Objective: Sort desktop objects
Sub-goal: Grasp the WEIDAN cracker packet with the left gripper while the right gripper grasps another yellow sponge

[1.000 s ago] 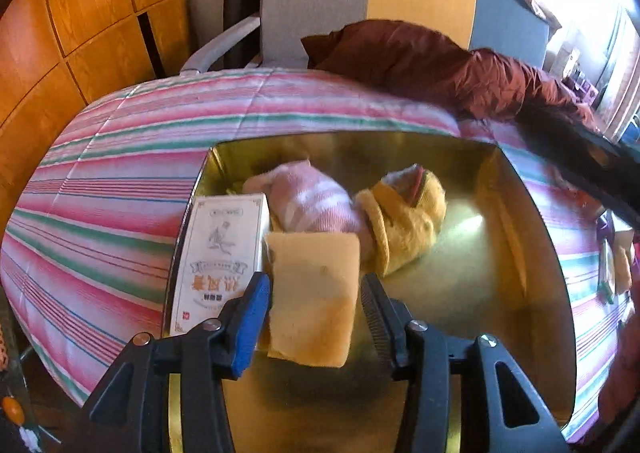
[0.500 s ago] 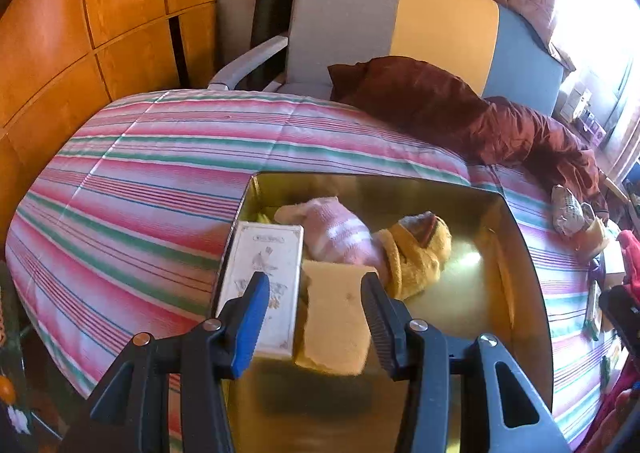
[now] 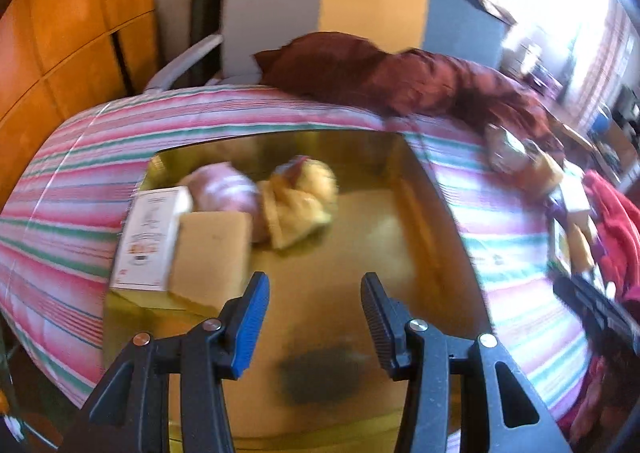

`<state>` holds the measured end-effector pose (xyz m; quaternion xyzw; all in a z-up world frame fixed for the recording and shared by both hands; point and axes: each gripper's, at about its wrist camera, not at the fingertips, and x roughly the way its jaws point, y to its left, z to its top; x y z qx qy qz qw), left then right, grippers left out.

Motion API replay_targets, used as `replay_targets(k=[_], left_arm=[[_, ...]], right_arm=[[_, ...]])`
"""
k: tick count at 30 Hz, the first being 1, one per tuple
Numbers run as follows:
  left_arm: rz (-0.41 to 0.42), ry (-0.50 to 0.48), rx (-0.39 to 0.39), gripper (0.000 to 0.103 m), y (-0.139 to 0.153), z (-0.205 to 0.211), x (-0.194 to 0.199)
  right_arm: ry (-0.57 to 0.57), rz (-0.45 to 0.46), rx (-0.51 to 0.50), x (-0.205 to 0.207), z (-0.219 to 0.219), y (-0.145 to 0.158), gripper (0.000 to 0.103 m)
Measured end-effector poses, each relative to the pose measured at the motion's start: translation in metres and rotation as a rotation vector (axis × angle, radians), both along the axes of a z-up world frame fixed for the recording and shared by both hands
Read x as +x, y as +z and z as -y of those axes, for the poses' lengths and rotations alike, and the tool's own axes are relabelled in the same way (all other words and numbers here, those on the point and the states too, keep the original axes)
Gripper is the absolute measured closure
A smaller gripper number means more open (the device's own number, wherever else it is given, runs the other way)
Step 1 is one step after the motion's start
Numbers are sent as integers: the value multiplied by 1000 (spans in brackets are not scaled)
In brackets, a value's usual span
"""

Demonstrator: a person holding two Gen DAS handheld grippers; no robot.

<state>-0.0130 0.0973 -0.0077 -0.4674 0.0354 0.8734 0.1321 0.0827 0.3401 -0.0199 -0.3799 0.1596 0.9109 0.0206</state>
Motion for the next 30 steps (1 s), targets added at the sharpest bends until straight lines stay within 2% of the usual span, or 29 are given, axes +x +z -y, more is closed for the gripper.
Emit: replay_targets(k=[3, 6, 8, 9, 12, 14, 16, 17, 19, 20, 26, 30], left_arm=[[-18, -59, -22, 55, 5, -24, 12], [-34, -98, -32, 55, 9, -41, 20], [-37, -121, -30, 55, 10, -52, 23], [-40, -133, -30, 55, 12, -58, 26], [-46, -170, -38, 55, 15, -75, 32], [-58, -193, -51, 55, 17, -87, 35], [-70, -225, -71, 55, 18, -103, 38], [-75, -241, -75, 55, 18, -110, 39], [-80, -281, -76, 55, 18, -127, 40], [-85, -302, -68, 55, 17, -136, 40], [-93, -395, -85, 55, 4, -211, 39], [-47, -462, -60, 55, -13, -261, 36]], right_arm=[[-25, 20, 29, 1, -46, 4, 28], [-137, 49, 78, -2, -106, 13, 24], [-202, 95, 92, -8, -143, 11, 21], [-221, 134, 95, -14, -161, 9, 17], [-218, 268, 126, -32, -193, -8, 14], [-233, 264, 120, -36, -207, -17, 14], [-237, 245, 35, -38, -216, -31, 20], [-234, 241, 8, -39, -217, -34, 25], [-228, 294, -10, -48, -216, -47, 33], [-225, 313, -7, -52, -216, -52, 43], [-175, 301, 43, -53, -205, -45, 47], [-222, 291, 41, -47, -214, -38, 47]])
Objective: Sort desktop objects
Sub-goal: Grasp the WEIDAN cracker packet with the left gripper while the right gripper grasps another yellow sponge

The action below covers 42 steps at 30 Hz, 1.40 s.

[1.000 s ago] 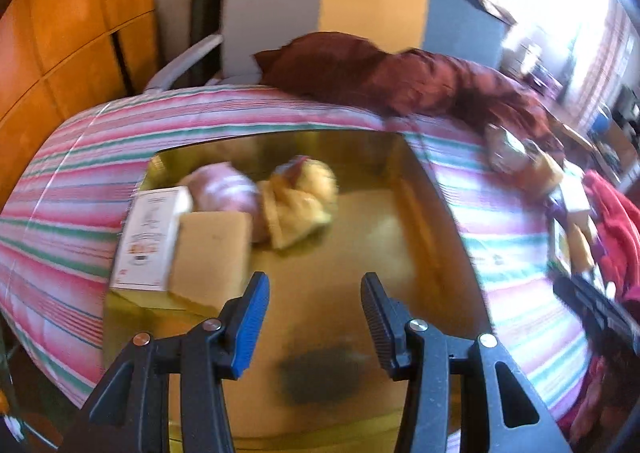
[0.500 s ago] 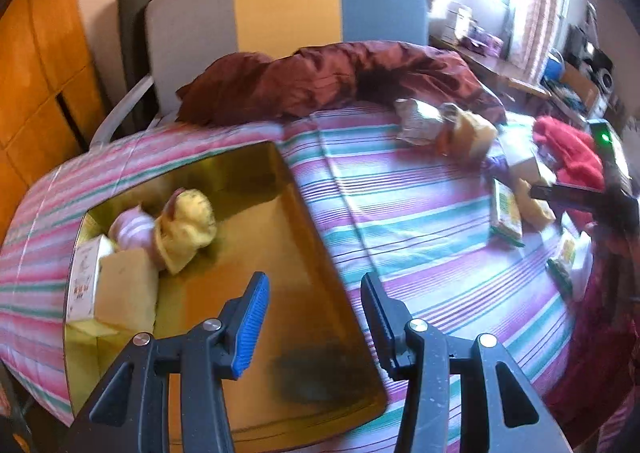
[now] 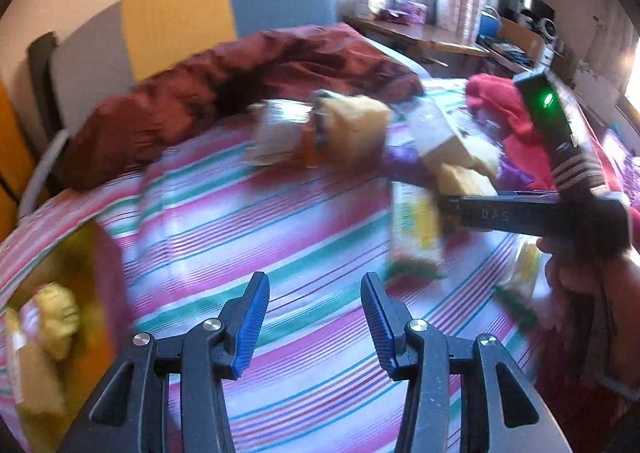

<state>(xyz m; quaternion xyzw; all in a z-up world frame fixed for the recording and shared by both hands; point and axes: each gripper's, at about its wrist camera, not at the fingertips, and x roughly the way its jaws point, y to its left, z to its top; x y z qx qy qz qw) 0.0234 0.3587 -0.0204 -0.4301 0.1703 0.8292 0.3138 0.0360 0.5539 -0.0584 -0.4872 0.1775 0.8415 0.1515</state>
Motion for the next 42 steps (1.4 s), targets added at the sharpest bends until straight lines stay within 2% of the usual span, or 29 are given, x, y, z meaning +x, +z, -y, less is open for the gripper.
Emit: replay_targets(k=[6, 10, 15, 17, 18, 21, 23, 27, 29, 31, 32, 34, 38, 40, 41, 42], left_arm=[[16, -88, -86, 55, -28, -70, 3], [3, -138, -98, 55, -35, -97, 0], [11, -142, -104, 46, -43, -118, -15], [4, -149, -111, 43, -47, -120, -16], [6, -160, -101, 38, -49, -122, -15], [42, -173, -126, 37, -63, -126, -15], [29, -154, -63, 33, -65, -118, -15], [24, -107, 11, 21, -72, -104, -18], [7, -105, 9, 19, -72, -102, -15], [-6, -82, -18, 10, -73, -103, -15], [-13, -50, -36, 0, -76, -102, -17], [27, -27, -11, 0, -77, -98, -26], [4, -32, -30, 0, -77, -95, -19], [6, -33, -12, 8, -77, -90, -16], [1, -44, 3, 27, -74, -88, -14], [-14, -63, 19, 56, -71, -84, -10]], right_arm=[[-175, -51, -29, 23, -34, 9, 47], [-214, -60, -70, 28, -42, 9, 47], [-251, -84, -70, 33, -48, 13, 46], [-257, -89, -82, 37, -51, 11, 46], [-258, -91, -89, 37, -51, 11, 46], [-256, -89, -88, 35, -51, 10, 46], [-258, -91, -91, 35, -52, 10, 46], [-259, -90, -92, 35, -51, 10, 46], [-257, -89, -93, 34, -51, 10, 46], [-255, -90, -89, 34, -50, 11, 46], [-253, -91, -88, 34, -50, 11, 46], [-251, -90, -88, 33, -49, 11, 46], [-244, -86, -77, 33, -48, 11, 46], [-236, -85, -69, 32, -46, 11, 46], [-232, -85, -64, 31, -45, 11, 46], [-229, -84, -61, 30, -45, 11, 46]])
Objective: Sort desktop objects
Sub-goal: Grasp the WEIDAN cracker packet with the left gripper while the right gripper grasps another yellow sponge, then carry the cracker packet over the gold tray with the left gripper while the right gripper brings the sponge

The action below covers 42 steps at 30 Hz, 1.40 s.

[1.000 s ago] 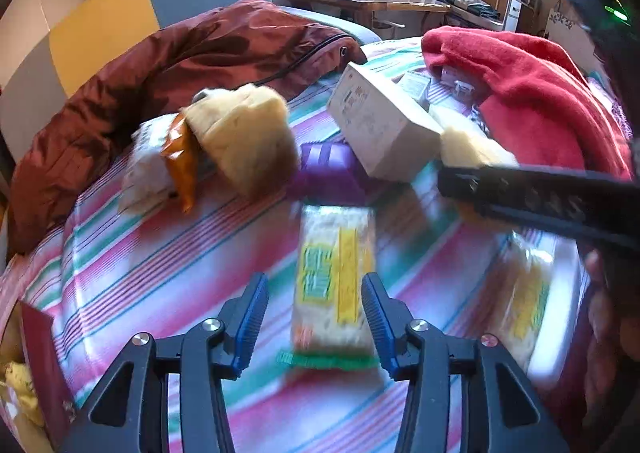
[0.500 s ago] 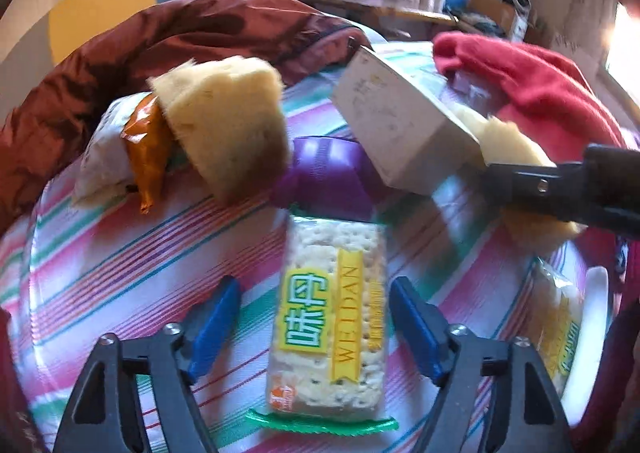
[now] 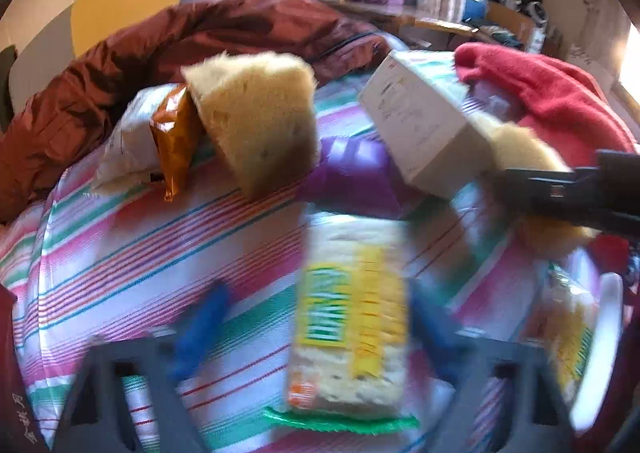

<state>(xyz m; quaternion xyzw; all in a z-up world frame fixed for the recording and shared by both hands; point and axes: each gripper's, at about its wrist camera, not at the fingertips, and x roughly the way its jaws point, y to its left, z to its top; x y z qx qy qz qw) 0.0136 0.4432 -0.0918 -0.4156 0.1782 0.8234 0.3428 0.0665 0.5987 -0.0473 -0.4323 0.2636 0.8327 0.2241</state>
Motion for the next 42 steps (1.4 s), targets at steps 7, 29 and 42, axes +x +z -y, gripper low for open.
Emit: replay_targets(k=[7, 29, 42], left_arm=[[0, -38, 51, 55, -2, 24, 9], [-3, -4, 101, 55, 8, 76, 26], [-53, -2, 286, 55, 74, 162, 52]], right_arm=[[9, -2, 12, -2, 1, 1, 46], [182, -48, 32, -14, 35, 3, 46], [397, -39, 182, -25, 104, 4, 46]])
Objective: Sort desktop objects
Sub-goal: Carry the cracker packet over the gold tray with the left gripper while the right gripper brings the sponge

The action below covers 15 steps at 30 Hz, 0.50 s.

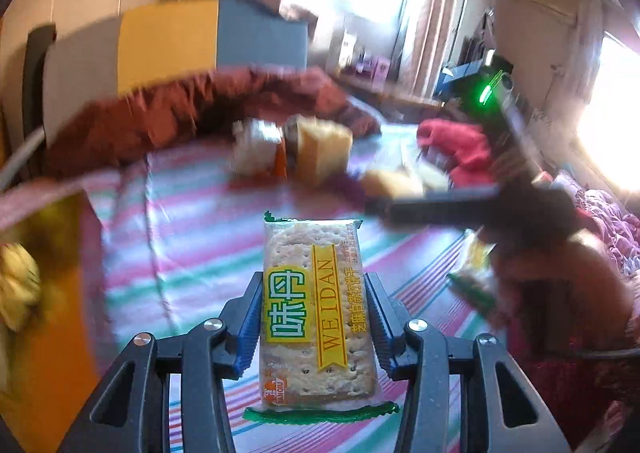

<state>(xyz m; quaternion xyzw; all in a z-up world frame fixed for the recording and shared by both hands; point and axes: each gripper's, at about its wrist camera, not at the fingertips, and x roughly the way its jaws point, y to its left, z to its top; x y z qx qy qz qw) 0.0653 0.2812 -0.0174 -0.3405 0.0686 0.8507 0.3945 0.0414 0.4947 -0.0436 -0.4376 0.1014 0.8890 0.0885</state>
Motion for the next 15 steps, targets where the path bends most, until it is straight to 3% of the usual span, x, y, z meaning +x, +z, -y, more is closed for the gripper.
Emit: replay_targets(k=[5, 9, 15], left_arm=[[-4, 49, 40, 55, 22, 39, -9], [68, 103, 66, 55, 22, 74, -28], [124, 212, 81, 55, 16, 120, -48]], right_arm=[[14, -68, -123, 10, 18, -7, 46], [24, -92, -112, 18, 41, -9, 46], [48, -156, -148, 21, 70, 12, 46]])
